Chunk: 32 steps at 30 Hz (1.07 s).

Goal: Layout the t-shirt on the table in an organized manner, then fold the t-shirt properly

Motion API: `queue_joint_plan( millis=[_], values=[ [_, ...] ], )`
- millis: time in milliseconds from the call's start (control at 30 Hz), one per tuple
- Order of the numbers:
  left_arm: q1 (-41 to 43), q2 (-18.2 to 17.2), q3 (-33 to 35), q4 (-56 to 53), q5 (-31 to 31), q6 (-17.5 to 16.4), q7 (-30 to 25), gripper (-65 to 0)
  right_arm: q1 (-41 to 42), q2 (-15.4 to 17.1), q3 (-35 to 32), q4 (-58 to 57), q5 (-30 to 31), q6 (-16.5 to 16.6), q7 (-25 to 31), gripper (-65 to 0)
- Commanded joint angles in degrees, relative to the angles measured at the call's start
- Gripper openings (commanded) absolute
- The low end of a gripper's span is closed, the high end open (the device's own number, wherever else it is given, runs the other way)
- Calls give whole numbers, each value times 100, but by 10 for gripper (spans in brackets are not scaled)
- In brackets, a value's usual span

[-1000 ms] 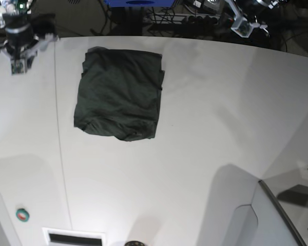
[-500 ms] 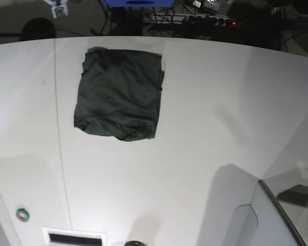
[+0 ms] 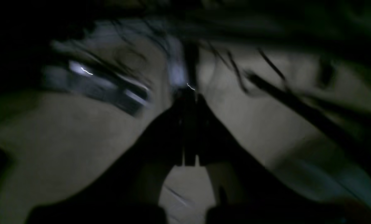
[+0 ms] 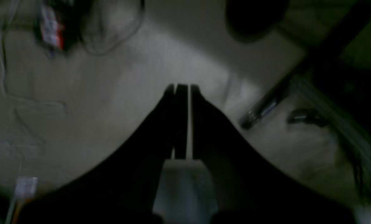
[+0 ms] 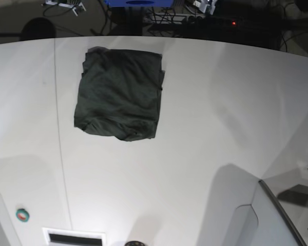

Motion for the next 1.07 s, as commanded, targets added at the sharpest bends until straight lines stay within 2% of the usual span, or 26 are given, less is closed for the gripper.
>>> queue_joint_plan(
  millis=[0,100,167,267,467,633,733,1033],
  values=[
    [92,-71,0,72,18,50,-4,-650,-120,10,1,-18,-21,-17,103,-629],
    [92,-80,0,283,18,393,5,-650,-173,28,1,149,-21,-17,209,-630],
    [57,-115,0,310,18,472,-4,-650,-270,28,1,378,-21,-17,209,-632],
    [39,-124,0,389,18,472,-48,-650,-314,28,1,738,-21,-17,217,-629],
    [74,-141,0,450,18,490,5,-650,-305,-51,44,765,-12,-17,217,-629],
    [101,-185,0,450,18,490,5,-650,-217,-43,1012,800,-12,-17,217,-629],
    [30,-185,0,450,18,490,-4,-650,-191,-34,1302,800,-21,-17,217,-629],
    [-189,-97,-17,486,18,490,-39,-650,-120,142,1284,932,-30,-17,226,-629]
  ],
)
